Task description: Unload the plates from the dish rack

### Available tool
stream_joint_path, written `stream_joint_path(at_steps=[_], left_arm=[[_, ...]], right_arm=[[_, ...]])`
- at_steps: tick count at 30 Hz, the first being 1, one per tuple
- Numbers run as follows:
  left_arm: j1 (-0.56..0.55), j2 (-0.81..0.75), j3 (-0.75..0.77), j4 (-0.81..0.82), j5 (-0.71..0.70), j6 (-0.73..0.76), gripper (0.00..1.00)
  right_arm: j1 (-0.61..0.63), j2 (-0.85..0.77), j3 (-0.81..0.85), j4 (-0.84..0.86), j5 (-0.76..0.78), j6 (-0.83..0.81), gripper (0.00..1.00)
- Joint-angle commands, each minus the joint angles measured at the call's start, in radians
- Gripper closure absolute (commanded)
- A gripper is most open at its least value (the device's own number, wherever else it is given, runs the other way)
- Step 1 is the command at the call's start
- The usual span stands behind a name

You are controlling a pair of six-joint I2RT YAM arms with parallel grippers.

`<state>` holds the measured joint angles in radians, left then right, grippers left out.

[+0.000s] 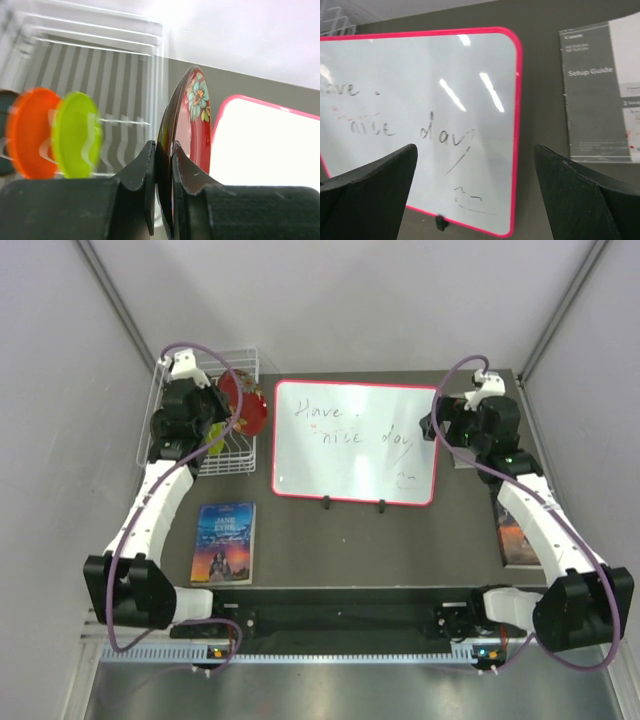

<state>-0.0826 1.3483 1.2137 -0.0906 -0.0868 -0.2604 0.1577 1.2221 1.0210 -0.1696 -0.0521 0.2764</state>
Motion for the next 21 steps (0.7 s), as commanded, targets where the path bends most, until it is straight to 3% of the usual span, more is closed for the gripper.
stream_joint_path(at_steps=[1, 6, 14, 21], left_arm=[[-0.002, -0.118, -0.100, 0.077, 0.214, -0.193, 1.00], [-0.046, -0.184, -0.249, 0.172, 0.363, -0.335, 1.00], [-0.268, -0.181, -0.385, 0.380, 0.377, -0.428, 1.00], [-0.355, -0.094, -0.398, 0.500, 0.398, -0.456, 1.00]], right_arm=[[0.005, -0.068, -0.039, 0.048, -0.184, 0.032, 0.00], [0.028, -0.104, -0.101, 0.094, -0.314, 0.075, 0.01], [0.085, -0.105, -0.210, 0.212, -0.384, 0.156, 0.02], [0.170, -0.073, -0.251, 0.277, -0.410, 0.208, 0.02]])
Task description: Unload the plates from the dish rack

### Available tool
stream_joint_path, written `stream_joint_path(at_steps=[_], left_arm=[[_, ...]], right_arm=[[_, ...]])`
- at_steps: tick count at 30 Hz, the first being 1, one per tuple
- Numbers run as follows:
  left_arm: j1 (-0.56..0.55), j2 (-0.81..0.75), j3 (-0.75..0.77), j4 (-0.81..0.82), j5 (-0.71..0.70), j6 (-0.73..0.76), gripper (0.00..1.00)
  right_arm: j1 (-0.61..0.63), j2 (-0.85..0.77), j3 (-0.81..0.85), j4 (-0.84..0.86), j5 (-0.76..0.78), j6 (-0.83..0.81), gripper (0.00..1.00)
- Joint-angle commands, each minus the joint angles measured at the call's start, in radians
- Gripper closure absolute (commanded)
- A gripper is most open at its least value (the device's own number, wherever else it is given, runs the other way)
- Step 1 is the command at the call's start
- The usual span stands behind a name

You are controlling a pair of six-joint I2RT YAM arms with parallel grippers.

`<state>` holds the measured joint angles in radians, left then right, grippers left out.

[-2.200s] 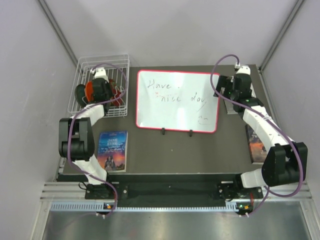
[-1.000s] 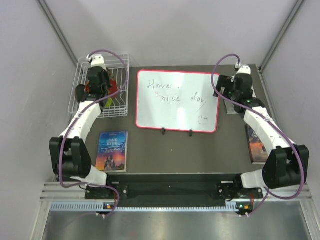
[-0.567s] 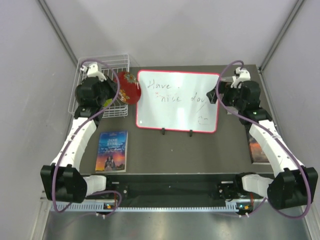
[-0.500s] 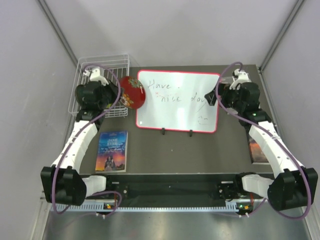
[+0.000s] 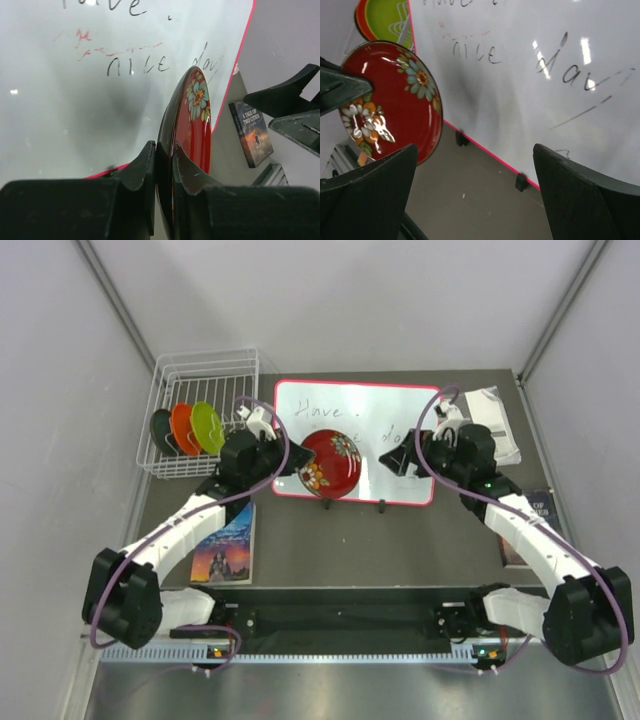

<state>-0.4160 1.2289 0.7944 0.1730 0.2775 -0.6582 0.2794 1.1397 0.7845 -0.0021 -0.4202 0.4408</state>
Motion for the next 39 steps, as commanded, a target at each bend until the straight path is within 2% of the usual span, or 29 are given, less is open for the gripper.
stream_joint_path(at_steps=[1, 10, 15, 19, 20, 21, 22, 26, 28, 29, 30, 32, 33, 37, 39], left_arm=[[-0.027, 0.033, 0.020, 0.247, 0.038, -0.063, 1.00], [-0.076, 0.119, 0.009, 0.417, 0.095, -0.116, 1.00], [-0.104, 0.164, -0.004, 0.497, 0.138, -0.162, 1.00], [-0.113, 0.173, -0.006, 0.511, 0.147, -0.161, 1.00], [-0.113, 0.172, -0.007, 0.516, 0.146, -0.158, 1.00], [-0.113, 0.170, -0.009, 0.516, 0.147, -0.153, 1.00], [-0.113, 0.169, -0.008, 0.513, 0.147, -0.149, 1.00], [-0.113, 0.165, -0.004, 0.502, 0.143, -0.120, 0.99], [-0.113, 0.170, 0.008, 0.468, 0.150, -0.100, 0.84], [-0.113, 0.167, 0.011, 0.453, 0.147, -0.083, 0.58], [-0.113, 0.164, 0.011, 0.442, 0.144, -0.074, 0.46], [-0.113, 0.140, 0.012, 0.393, 0.108, -0.022, 0.33], [-0.113, 0.127, 0.014, 0.364, 0.088, 0.000, 0.20], [-0.113, 0.040, 0.026, 0.188, -0.084, 0.170, 0.01], [-0.112, -0.012, 0.032, 0.154, -0.197, 0.222, 0.01]], right_arm=[[0.056, 0.014, -0.021, 0.114, -0.042, 0.048, 0.02], [0.107, 0.074, -0.056, 0.247, -0.107, 0.116, 0.04], [0.115, 0.123, -0.082, 0.358, -0.161, 0.177, 0.11], [0.115, 0.129, -0.103, 0.401, -0.160, 0.191, 0.38], [0.116, 0.124, -0.109, 0.404, -0.157, 0.187, 0.61], [0.115, 0.114, -0.111, 0.393, -0.151, 0.184, 0.77], [0.115, 0.106, -0.116, 0.384, -0.140, 0.180, 0.98], [0.112, 0.039, -0.125, 0.298, -0.069, 0.144, 1.00], [0.110, 0.000, -0.133, 0.217, 0.013, 0.131, 1.00], [0.104, -0.045, -0.137, 0.197, 0.035, 0.121, 1.00], [0.101, -0.073, -0.145, 0.165, 0.081, 0.118, 1.00], [0.081, -0.156, -0.148, 0.052, 0.127, 0.102, 1.00], [0.073, -0.188, -0.151, 0.012, 0.171, 0.096, 1.00], [0.034, -0.354, -0.148, -0.227, 0.264, 0.072, 1.00], [0.020, -0.440, -0.149, -0.362, 0.311, 0.065, 1.00]])
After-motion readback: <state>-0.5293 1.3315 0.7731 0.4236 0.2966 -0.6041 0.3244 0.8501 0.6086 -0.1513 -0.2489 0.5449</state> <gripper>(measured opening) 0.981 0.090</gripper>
